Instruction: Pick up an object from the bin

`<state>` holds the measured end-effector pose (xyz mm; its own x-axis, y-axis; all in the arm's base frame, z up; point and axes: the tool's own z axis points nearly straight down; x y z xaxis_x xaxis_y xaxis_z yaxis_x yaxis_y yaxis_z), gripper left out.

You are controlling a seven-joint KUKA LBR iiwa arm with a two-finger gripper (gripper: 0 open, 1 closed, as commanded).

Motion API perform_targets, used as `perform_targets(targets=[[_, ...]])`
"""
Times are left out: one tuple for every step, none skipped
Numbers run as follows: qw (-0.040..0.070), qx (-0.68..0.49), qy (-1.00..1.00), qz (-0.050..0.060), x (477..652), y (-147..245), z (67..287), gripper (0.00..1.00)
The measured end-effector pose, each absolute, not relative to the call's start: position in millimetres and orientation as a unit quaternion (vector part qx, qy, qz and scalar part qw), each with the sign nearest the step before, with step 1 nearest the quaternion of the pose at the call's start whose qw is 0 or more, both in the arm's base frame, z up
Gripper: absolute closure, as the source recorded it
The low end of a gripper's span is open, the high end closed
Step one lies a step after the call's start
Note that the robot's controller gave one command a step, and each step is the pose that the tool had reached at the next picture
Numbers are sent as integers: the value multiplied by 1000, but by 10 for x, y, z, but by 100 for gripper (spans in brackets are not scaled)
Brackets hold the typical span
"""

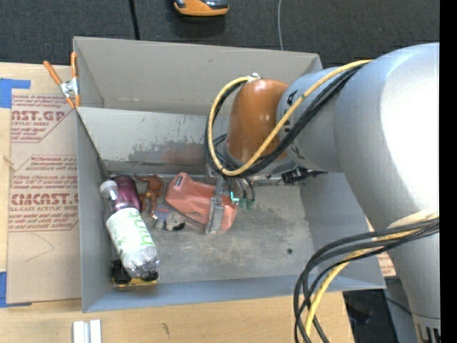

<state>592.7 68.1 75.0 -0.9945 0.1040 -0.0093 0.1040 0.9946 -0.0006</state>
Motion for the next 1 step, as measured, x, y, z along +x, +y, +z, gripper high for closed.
perform_targets(targets=[[2,60,998,5,5950,629,763,100]])
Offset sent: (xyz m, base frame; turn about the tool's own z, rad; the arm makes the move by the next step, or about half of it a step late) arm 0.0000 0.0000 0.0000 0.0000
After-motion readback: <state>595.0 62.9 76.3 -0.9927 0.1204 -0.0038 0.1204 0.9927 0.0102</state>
